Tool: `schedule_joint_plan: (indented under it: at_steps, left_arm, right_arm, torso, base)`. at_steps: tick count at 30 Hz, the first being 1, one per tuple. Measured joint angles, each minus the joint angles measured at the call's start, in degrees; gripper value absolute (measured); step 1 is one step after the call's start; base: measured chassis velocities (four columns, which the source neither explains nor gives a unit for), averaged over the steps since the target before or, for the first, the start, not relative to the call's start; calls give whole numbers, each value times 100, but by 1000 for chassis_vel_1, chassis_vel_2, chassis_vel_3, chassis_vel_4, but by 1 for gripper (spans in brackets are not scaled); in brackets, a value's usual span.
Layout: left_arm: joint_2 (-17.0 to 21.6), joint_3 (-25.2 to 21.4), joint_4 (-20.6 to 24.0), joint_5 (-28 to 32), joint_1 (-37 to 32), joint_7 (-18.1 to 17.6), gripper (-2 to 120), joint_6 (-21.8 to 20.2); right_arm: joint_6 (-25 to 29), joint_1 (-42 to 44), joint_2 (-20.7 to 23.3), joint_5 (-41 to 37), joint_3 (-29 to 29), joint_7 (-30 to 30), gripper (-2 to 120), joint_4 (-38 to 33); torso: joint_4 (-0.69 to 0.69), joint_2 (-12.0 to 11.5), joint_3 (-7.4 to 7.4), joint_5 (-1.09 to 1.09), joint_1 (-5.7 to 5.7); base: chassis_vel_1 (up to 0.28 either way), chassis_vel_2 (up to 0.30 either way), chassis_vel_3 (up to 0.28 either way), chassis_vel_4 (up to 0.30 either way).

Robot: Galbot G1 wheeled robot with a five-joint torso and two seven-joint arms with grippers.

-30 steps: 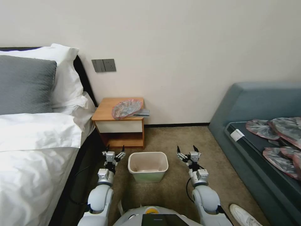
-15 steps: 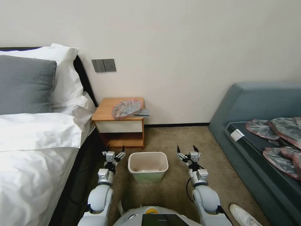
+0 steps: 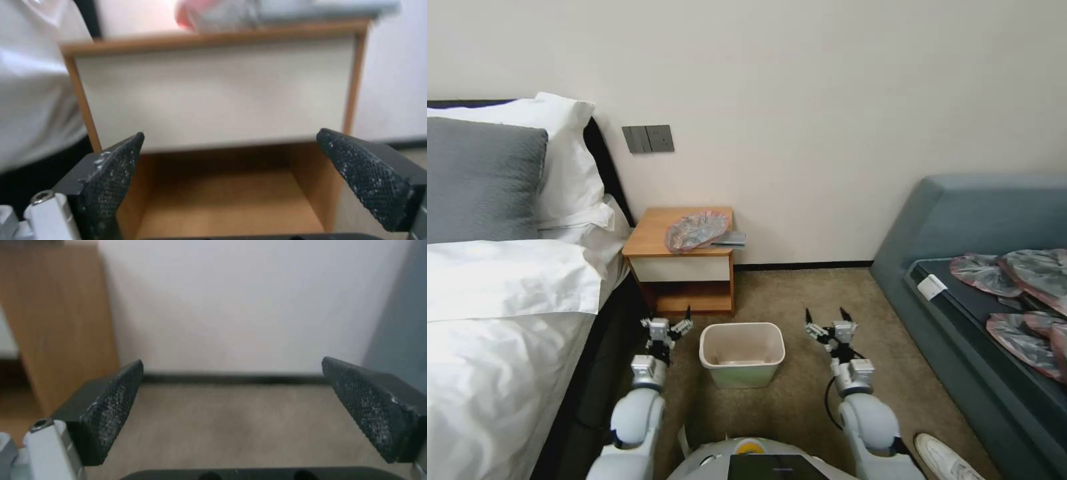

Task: Pick up the garbage bag from the table and place it over the trash can.

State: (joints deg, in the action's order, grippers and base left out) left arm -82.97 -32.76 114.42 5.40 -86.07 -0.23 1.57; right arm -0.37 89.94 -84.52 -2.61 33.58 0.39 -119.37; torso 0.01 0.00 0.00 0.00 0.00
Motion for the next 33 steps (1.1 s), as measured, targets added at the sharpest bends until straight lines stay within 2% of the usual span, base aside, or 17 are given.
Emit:
schedule_joint_plan:
  at_steps: [2,4,5,6,7,8,9,11,12,14,15,17,21,22,26,30,33]
  left_arm:
    - [50,-19,-5,92,45,-4,100,30]
    - [287,-121,-26,525,263,-31,100,175]
    - [482,-202,-47,884,445,-53,100,292]
    - [482,-202,-47,884,445,-53,100,292]
    - [628,-272,-59,1149,575,-71,100,378]
    - [732,-319,-67,1336,673,-85,100,442]
    - [821,-348,-75,1507,758,-94,100,500]
    - [872,-368,-85,1602,803,-99,100,526]
    - [1060,-455,-98,1939,974,-122,100,641]
    - [1258,-535,-122,2306,1156,-146,100,755]
    - [1333,-574,-125,2433,1227,-156,100,801]
    - [1371,-592,-125,2499,1263,-159,100,829]
    - [1386,-593,-132,2539,1274,-160,100,836]
    - [1386,-594,-131,2539,1275,-160,100,837]
    - [1378,-585,-128,2548,1256,-211,100,762]
    - [1186,-377,-8,2335,877,-591,100,-103]
    - [1149,-350,13,2233,728,-620,100,-196]
  right_arm:
    - [-12,33,42,-73,58,13,100,-130]
    - [-65,159,194,-356,276,64,100,-625]
    - [-68,182,247,-426,339,77,100,-863]
    - [-68,182,247,-426,339,77,100,-863]
    - [-137,204,333,-640,379,73,100,-993]
    - [-135,166,398,-750,404,73,100,-1069]
    - [-128,143,436,-812,404,72,100,-1068]
    - [-127,134,446,-831,404,72,100,-1051]
    - [-91,72,491,-874,371,72,100,-943]
    - [10,-15,546,-878,315,66,100,-777]
    - [74,-61,573,-870,280,55,100,-690]
    - [147,-113,599,-846,242,48,100,-596]
    - [301,-248,665,-784,128,42,100,-379]
    - [340,-326,702,-749,56,43,100,-276]
    - [410,-519,826,-675,-90,57,100,-61]
    - [493,-935,1141,-459,-272,94,100,297]
    - [514,-1276,1354,-260,-430,99,100,528]
  torso:
    - [-1,0,0,-3,0]
    - [-2,0,0,1,0]
    - [-2,0,0,-9,0]
    - [-2,0,0,-9,0]
    - [-5,0,1,8,1]
    - [2,1,-1,2,0]
    - [1,0,0,-12,0]
    - [-2,0,0,-10,0]
    - [0,0,0,5,0]
    - [-1,0,1,-2,0]
    - [-2,0,0,1,0]
    - [-1,0,0,4,0]
    - [0,0,0,-3,0]
    - [0,0,0,3,0]
    - [-1,0,0,2,0]
    - [-2,0,0,-1,0]
    - [1,0,0,1,0]
  base:
    - [0,0,0,0]
    - [0,0,0,0]
    - [0,0,0,0]
    - [0,0,0,0]
    - [0,0,0,0]
    - [0,0,0,0]
    - [0,0,0,0]
    - [0,0,0,0]
    - [0,0,0,0]
    - [0,0,0,0]
    - [0,0,0,0]
    - [0,0,0,0]
    - [0,0,0,0]
    - [0,0,0,0]
    - [0,0,0,0]
    - [0,0,0,0]
    - [0,0,0,0]
